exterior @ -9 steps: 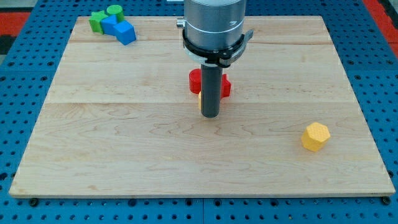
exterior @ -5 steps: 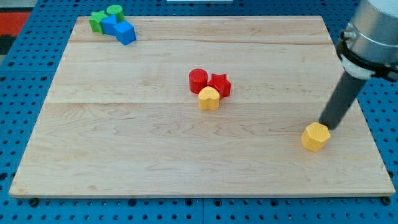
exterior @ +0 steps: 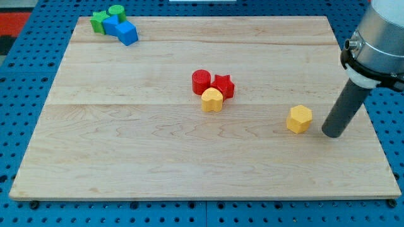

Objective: Slide the yellow hexagon closer to the yellow heart

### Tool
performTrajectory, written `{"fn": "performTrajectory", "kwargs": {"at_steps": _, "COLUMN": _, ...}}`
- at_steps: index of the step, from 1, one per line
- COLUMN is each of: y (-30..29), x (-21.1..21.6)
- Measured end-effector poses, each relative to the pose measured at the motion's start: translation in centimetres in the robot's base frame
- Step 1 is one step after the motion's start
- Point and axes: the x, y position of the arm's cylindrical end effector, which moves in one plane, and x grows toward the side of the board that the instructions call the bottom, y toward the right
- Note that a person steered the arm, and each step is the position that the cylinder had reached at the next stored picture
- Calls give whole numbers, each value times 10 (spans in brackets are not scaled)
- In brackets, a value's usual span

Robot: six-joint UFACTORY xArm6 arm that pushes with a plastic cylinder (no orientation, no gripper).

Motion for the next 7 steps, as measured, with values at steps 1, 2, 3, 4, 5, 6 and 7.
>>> {"fn": "performTrajectory", "kwargs": {"at_steps": 1, "y": -28, "x": -25}}
{"fn": "performTrajectory", "kwargs": {"at_steps": 2, "y": -67, "x": -28}}
{"fn": "performTrajectory", "kwargs": {"at_steps": 3, "y": -68, "x": -3}}
{"fn": "performTrajectory", "kwargs": {"at_steps": 4, "y": -108, "x": -25}}
{"fn": "performTrajectory", "kwargs": {"at_steps": 5, "y": -142, "x": -60}}
{"fn": "performTrajectory", "kwargs": {"at_steps": 6, "y": -160, "x": -52}}
{"fn": "performTrajectory", "kwargs": {"at_steps": 7, "y": -172, "x": -46}}
